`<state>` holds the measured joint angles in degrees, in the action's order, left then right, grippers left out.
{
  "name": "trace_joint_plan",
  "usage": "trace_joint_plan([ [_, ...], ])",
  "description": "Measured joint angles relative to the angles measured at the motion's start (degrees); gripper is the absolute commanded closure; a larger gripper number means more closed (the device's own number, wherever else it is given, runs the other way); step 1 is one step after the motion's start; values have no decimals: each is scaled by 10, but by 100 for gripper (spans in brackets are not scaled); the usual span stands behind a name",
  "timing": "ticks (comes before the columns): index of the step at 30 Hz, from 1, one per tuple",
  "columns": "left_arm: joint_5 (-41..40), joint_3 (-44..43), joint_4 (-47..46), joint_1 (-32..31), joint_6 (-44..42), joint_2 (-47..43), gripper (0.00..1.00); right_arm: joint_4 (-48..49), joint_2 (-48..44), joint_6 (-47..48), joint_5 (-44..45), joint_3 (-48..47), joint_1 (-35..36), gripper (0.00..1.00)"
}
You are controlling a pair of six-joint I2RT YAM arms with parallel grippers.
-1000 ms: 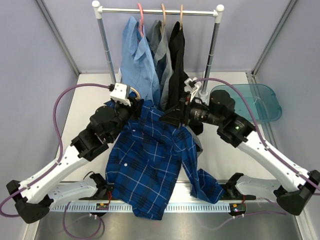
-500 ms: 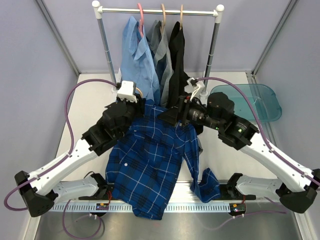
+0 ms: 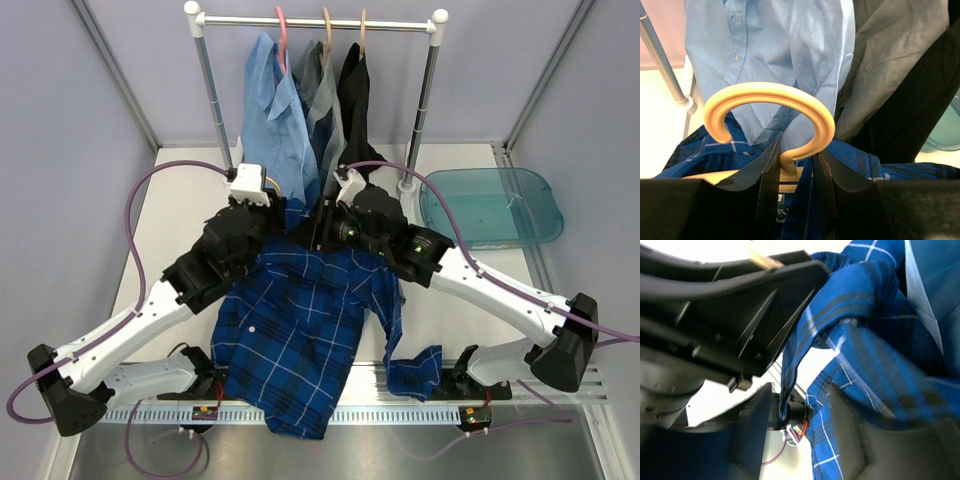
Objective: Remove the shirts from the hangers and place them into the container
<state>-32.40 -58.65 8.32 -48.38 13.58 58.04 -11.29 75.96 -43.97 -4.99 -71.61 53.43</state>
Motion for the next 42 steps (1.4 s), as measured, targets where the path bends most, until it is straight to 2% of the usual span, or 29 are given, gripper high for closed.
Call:
trace_joint_plan([
  [1, 0, 3, 0, 0, 0, -3, 100, 3, 6, -4, 1, 0, 0, 60],
  [2, -1, 4, 1, 0, 0, -5, 100, 7, 11, -8, 2, 0, 0, 73],
  [6, -2, 11, -2, 0, 0, -18, 100, 12, 19, -17, 14, 0, 1, 100],
  [9, -4, 15, -3, 0, -1, -28, 100, 16, 14, -22, 27, 2, 2, 100],
  [15, -2, 33, -11, -9, -2, -49, 92, 14, -41, -21, 72, 31, 2, 100],
  [28, 26, 40, -37, -25, 10, -62, 88, -22, -110, -5, 127, 59, 8, 100],
  [33, 20, 40, -35, -25, 22, -62, 88, -6, -111, -5, 121, 81, 8, 100],
  [42, -15, 75, -57, -25, 33, -67, 96, 11, -123, -2, 114, 117, 8, 100],
])
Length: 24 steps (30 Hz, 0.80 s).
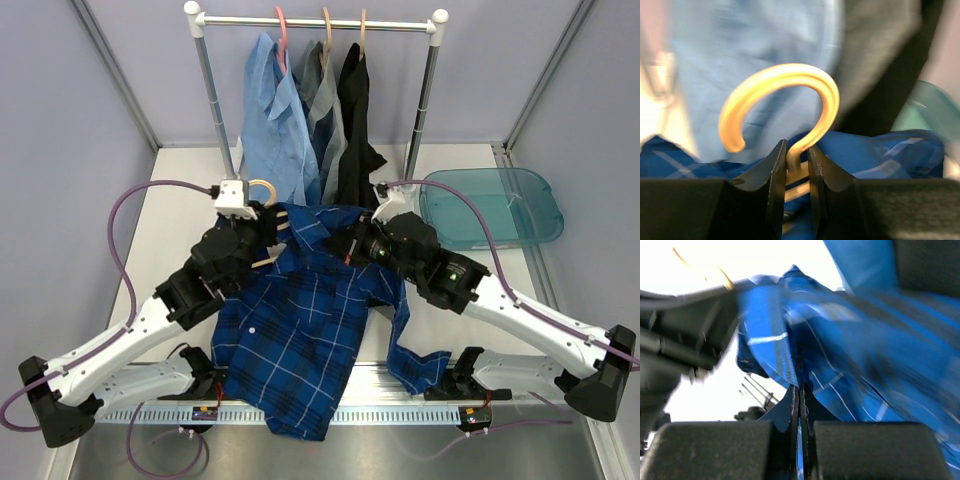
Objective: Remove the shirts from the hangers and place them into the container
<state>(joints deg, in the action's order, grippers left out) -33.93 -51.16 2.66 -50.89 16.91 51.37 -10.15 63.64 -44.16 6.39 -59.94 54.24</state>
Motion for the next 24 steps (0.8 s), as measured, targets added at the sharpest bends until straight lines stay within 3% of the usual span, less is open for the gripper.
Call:
trace_joint_plan([
  [5, -57, 18, -14, 17, -16, -25, 98, -33, -39, 5, 4, 17, -2, 100],
  [12, -58, 19, -27, 17, -37, -46, 100, -65, -75, 17, 34, 24, -2, 100],
  [24, 25, 21, 44, 18, -74, -90, 100, -219, -154, 65, 183, -47, -2, 100],
])
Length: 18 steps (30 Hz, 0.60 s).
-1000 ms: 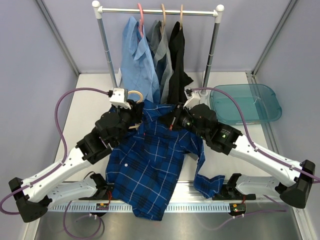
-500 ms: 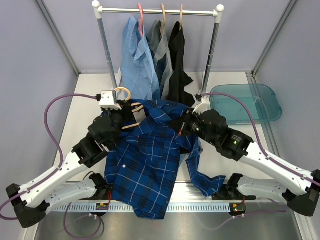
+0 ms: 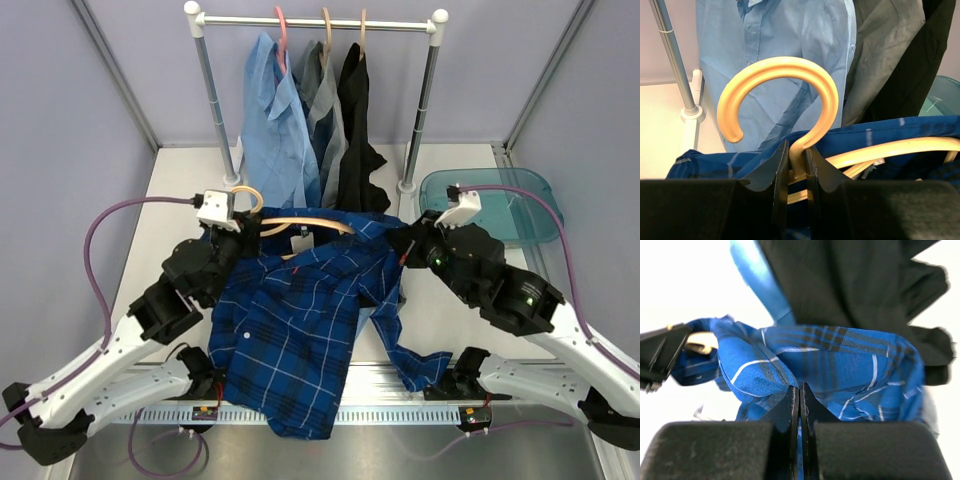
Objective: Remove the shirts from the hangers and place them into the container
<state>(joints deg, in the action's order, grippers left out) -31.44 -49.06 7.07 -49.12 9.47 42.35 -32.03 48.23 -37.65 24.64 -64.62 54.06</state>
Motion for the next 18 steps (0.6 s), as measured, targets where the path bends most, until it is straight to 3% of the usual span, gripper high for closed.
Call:
trace_joint_plan([
  [6, 18, 13, 24, 1, -7, -49, 100, -46, -16, 10, 52, -17, 0, 100],
  [18, -12, 14, 42, 1, -8, -89, 100, -55, -1, 7, 44, 39, 0, 100],
])
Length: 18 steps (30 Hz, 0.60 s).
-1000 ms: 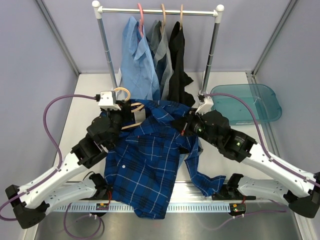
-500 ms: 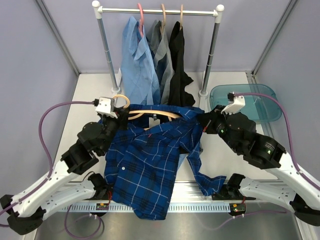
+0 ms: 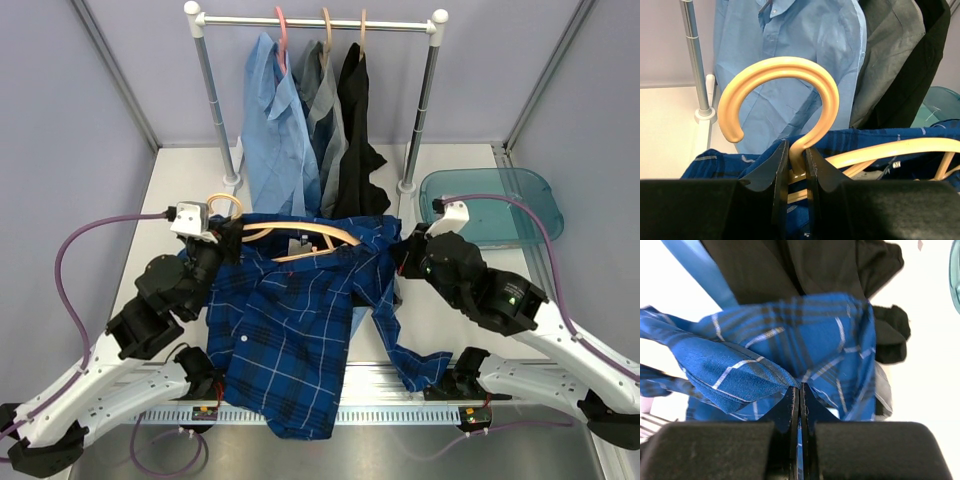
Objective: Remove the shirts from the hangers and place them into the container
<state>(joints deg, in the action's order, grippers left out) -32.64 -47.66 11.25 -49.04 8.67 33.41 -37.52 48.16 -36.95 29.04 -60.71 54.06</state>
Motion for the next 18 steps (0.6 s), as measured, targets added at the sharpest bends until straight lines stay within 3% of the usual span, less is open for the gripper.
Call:
trace_joint_plan([
  [8, 13, 0, 5, 0, -4, -30, 100, -22, -23, -5, -5, 41, 0, 100],
  [14, 34, 0, -14, 1, -3, -26, 100, -9, 2, -4, -66, 80, 0, 100],
  [17, 60, -13, -17, 3, 0, 3, 100, -2, 22, 4, -104, 92, -1, 85],
  [18, 71, -18, -20, 4, 3, 17, 100, 0, 27, 8, -115, 92, -1, 72],
])
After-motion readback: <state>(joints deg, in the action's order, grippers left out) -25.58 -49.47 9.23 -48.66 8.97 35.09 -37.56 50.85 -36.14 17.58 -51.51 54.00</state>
